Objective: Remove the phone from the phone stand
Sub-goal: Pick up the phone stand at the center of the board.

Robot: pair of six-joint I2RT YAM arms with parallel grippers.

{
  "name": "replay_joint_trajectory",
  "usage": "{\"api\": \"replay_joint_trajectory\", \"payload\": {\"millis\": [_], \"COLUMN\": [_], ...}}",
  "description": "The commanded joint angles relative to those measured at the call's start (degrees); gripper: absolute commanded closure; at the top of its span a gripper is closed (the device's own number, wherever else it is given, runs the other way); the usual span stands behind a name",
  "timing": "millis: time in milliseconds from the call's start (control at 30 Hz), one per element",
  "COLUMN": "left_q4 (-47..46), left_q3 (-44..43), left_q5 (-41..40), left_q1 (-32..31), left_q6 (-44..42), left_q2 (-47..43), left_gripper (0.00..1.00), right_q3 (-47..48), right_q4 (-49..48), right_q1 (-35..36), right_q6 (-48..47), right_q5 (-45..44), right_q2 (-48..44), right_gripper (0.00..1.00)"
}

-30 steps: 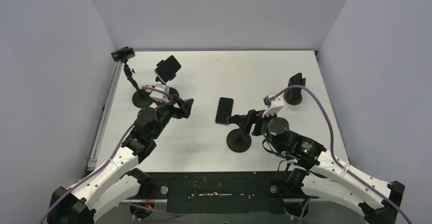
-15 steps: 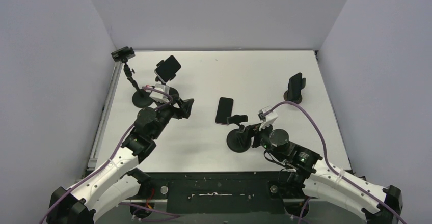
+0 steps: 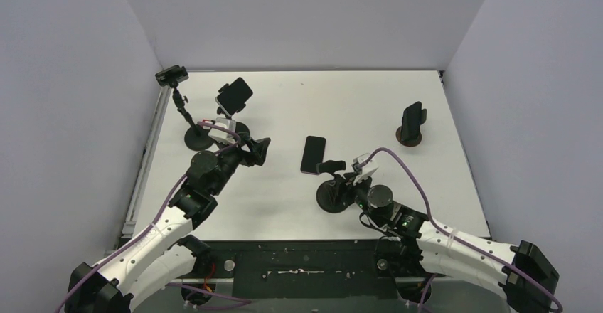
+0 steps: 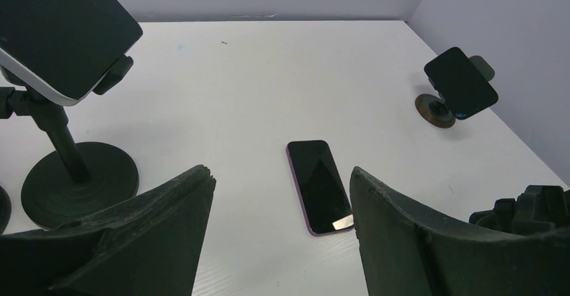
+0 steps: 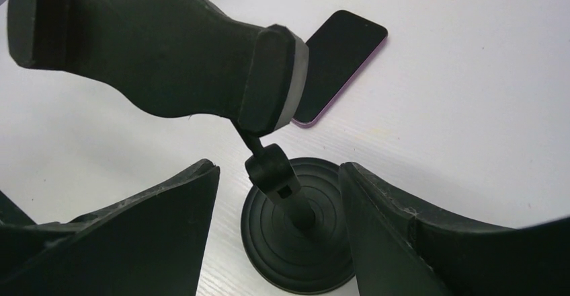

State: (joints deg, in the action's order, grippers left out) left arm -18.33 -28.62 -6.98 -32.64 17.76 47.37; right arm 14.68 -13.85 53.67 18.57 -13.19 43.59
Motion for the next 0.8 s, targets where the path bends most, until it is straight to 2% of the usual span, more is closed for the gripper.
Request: {"api": "replay_joint_trajectory", "payload": {"millis": [0,200,433,633,767], "left_q4": [-3.54,-3.53,-3.39,-3.39,-3.4], "left_q3": [-0.29,-0.29,-0.21,-0.14,-0.12], "left_q5": [0.57,0.48,0.3,0.2,0.22], "left_q1": [-0.49,-0.75,-1.08,-1.36,-1.61], "left_q6": [-0.8,-0.8,-0.9,-1.06,-1.07], "left_q2": [-1.18,-1.31,-1.61,-1.81,-1.72], "left_gripper": [0.29,0.29,0.29,0.29,0.29], "right_q3": [-1.04,-1.75,-2.7,-3.12,-1.23], "right_q4": [-10.83,-13.94,-18.48,-19.67,-15.99], "right_q1": [0.19,0.18,0.16,0.13,0.36], "right_q6": [-1.36,-1.96,-2.66,-4.25,-5.63], "right_q5": [-3.66,-4.53,-6.02,-7.51,-7.31], "right_q2": [1.37,4.89,7.66,8.78,5.66], "right_gripper": [0.35,0.4,0.52,0.76,0.9]}}
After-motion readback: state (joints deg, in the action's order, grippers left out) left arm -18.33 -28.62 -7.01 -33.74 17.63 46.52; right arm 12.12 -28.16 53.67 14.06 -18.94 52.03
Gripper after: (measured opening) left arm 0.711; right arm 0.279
